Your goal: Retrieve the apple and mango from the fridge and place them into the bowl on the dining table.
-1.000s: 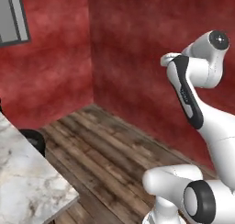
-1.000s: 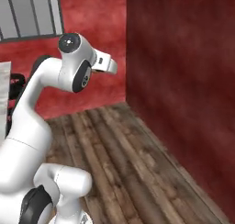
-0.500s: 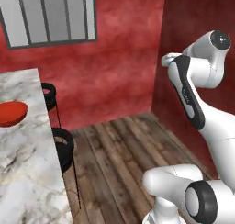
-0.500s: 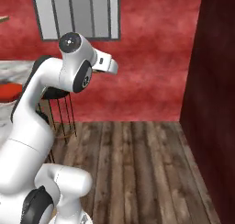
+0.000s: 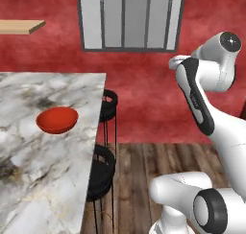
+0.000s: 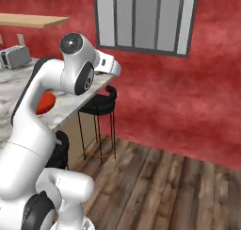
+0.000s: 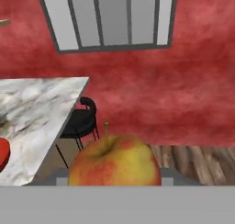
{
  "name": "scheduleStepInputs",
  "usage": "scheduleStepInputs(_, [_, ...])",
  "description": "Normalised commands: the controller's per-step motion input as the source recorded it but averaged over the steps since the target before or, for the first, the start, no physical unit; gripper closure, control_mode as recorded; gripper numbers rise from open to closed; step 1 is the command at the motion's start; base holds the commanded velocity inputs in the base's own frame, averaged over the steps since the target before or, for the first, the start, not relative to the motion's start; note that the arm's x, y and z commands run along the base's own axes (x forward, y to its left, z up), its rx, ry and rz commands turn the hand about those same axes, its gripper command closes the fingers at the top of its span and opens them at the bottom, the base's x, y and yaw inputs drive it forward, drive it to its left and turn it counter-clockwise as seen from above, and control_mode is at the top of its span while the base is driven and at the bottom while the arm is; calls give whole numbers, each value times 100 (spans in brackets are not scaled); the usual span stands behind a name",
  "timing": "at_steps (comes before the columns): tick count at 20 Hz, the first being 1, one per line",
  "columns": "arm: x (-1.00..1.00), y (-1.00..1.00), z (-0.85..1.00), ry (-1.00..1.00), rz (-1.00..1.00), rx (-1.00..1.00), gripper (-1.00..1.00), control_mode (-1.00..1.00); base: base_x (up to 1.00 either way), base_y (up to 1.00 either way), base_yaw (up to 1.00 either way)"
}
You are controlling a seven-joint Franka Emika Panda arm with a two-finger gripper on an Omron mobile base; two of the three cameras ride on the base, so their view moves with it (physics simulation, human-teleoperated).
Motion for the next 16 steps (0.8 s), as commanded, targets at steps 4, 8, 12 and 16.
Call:
scheduleStepInputs(4, [0, 0, 0, 0, 0, 0, 100, 100, 88, -32, 66])
scheduleStepInputs(8, [0, 0, 0, 0, 0, 0, 100, 100, 91, -35, 67])
scheduleStepInputs(12, [0, 0, 0, 0, 0, 0, 100, 100, 91, -38, 67])
scheduleStepInputs(16, [0, 0, 0, 0, 0, 0, 100, 100, 90, -39, 67])
